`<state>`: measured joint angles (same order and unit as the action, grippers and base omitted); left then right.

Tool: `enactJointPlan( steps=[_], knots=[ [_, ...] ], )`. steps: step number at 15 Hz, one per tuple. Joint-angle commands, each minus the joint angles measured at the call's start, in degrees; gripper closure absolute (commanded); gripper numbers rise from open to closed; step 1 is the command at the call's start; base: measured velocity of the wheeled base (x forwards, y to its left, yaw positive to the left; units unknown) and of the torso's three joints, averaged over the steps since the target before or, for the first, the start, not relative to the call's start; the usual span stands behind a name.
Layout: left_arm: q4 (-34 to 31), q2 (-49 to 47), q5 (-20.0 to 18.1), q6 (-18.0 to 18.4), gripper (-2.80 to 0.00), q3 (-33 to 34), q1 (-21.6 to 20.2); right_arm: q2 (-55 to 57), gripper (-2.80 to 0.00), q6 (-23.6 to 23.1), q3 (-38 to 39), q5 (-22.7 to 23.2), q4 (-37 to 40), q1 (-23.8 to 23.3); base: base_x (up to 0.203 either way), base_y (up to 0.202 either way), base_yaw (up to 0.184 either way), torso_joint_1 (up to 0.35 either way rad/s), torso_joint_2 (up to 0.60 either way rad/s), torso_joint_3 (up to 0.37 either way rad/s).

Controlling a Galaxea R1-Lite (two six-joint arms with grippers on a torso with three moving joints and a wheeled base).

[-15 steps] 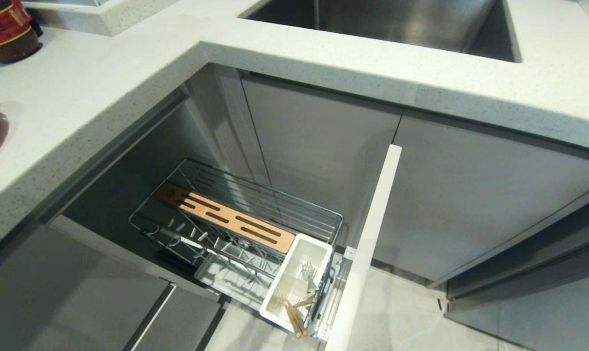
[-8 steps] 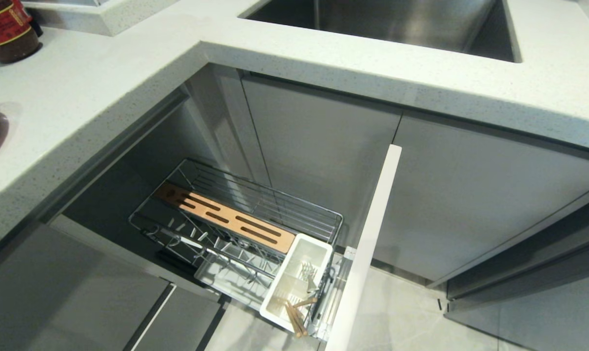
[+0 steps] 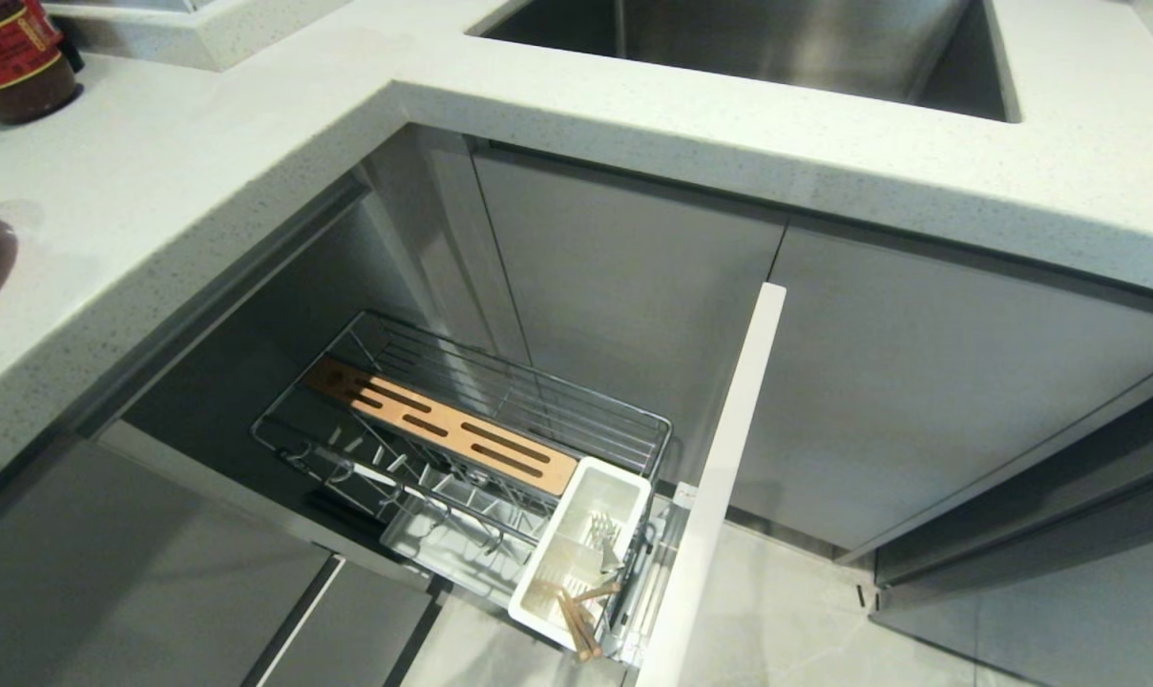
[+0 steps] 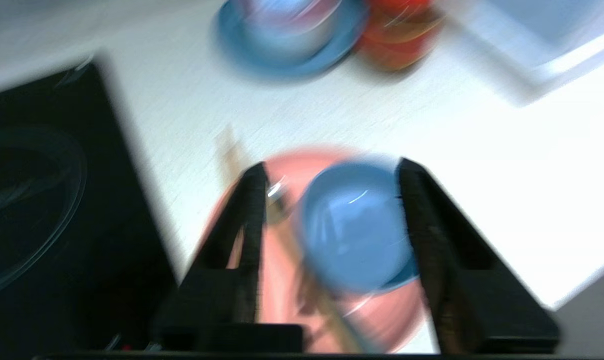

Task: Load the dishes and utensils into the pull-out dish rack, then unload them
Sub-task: Take the chopsticks out of the cupboard, then close the cupboard

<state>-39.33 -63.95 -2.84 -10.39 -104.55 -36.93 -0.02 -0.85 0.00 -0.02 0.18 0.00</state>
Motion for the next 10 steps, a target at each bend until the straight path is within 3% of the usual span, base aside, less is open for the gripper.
enactJointPlan(
  steps=[1,4,5,10],
  knots=[
    [1.0,-1.0,-0.1,-1.8,0.0,-2.7,4.8,0.0,0.0,0.0,0.0,0.0,0.0,-0.1,0.0,0.0,0.0,0.0,0.0,0.0],
    [3.3,-3.8,-0.1,-12.7,0.0,-4.6,17.2,0.0,0.0,0.0,0.0,0.0,0.0,0.0,0.0,0.0,0.0,0.0,0.0,0.0],
    [3.6,-5.6,-0.1,-14.8,0.0,-5.4,22.2,0.0,0.0,0.0,0.0,0.0,0.0,0.0,0.0,0.0,0.0,0.0,0.0,0.0],
    [0.5,-12.1,-0.4,-18.9,0.0,-6.2,50.9,0.0,0.0,0.0,0.0,0.0,0.0,0.0,0.0,0.0,0.0,0.0,0.0,0.0]
  ],
)
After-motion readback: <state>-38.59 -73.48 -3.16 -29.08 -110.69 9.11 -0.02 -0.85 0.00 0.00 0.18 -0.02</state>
